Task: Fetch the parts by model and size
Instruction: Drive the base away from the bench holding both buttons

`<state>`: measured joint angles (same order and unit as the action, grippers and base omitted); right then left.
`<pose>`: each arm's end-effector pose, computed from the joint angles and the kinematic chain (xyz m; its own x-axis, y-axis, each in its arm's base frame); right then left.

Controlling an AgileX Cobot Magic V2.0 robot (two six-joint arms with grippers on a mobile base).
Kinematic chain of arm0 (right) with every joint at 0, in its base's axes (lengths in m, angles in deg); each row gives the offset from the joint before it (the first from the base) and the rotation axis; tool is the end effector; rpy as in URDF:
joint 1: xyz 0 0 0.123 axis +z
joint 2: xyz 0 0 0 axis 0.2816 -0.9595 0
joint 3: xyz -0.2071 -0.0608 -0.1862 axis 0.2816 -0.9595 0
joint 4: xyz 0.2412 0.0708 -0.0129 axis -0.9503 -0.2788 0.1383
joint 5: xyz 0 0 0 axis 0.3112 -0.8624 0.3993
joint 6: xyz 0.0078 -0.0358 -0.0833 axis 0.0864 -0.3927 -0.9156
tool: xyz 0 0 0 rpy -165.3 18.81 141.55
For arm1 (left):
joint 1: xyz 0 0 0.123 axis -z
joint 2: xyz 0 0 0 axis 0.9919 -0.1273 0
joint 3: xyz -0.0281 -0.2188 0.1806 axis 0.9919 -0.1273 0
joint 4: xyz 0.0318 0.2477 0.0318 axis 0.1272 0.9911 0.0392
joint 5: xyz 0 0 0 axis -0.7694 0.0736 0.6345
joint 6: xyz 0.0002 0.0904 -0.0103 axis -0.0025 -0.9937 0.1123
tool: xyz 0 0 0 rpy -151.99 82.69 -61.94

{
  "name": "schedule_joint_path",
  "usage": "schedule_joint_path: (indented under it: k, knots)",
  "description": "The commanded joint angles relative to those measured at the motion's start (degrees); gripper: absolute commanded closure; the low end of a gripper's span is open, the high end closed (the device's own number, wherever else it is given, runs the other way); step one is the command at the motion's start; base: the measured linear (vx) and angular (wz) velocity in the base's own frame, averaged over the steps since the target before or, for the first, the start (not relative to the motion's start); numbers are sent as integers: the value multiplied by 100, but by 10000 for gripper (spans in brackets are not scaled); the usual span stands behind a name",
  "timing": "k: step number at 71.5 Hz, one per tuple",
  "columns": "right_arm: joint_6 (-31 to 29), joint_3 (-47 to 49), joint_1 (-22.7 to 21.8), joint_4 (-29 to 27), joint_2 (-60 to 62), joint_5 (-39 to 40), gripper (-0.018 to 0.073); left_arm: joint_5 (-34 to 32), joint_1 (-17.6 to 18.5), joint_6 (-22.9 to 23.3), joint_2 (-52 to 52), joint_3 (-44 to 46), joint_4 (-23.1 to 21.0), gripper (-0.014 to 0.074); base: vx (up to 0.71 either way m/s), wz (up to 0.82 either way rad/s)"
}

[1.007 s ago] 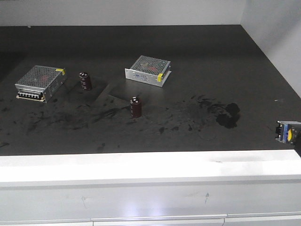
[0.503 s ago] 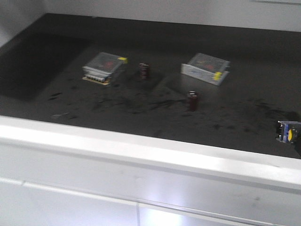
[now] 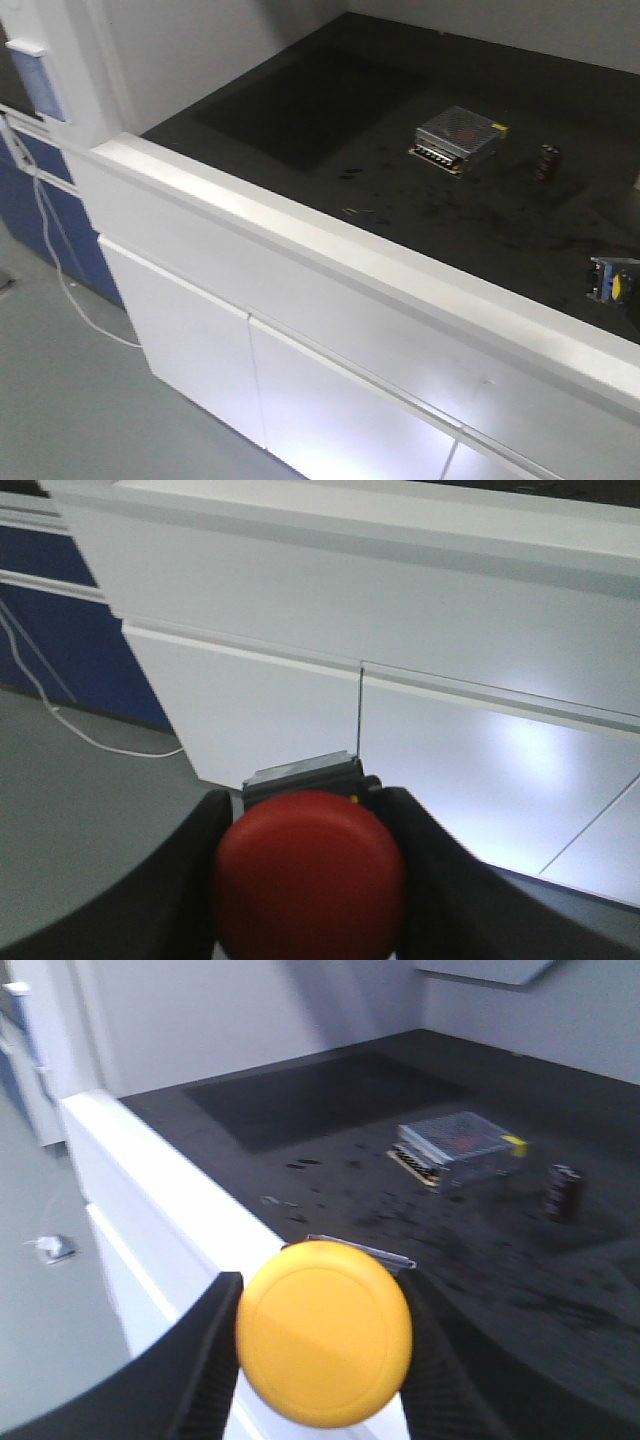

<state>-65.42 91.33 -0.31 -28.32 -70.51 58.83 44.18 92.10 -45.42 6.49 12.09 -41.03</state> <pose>0.0768 0.0253 0.3218 -0.2021 -0.0798 -0.9761 -0.3126 0.9498 -0.0130 0.0606 -0.0122 0.3355 -0.5558 0.1164 -0.8232 0.1957 0.9806 0.0066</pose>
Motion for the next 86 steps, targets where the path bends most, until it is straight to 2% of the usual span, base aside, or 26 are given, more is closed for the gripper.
schedule_joint_path:
  k: [1,25,62,86]
  knots:
    - [-21,162,-24,15,-41,495,569,-397,29,6,-43,124,-43,602,-3,61]
    - [-21,162,-24,15,-41,495,569,-397,29,6,-43,124,-43,602,-2,70]
    - [-23,162,-19,15,-41,495,569,-310,29,6,-43,124,-43,602,1,96]
    - [-23,162,-19,15,-41,495,569,-166,29,6,-43,124,-43,602,11,37]
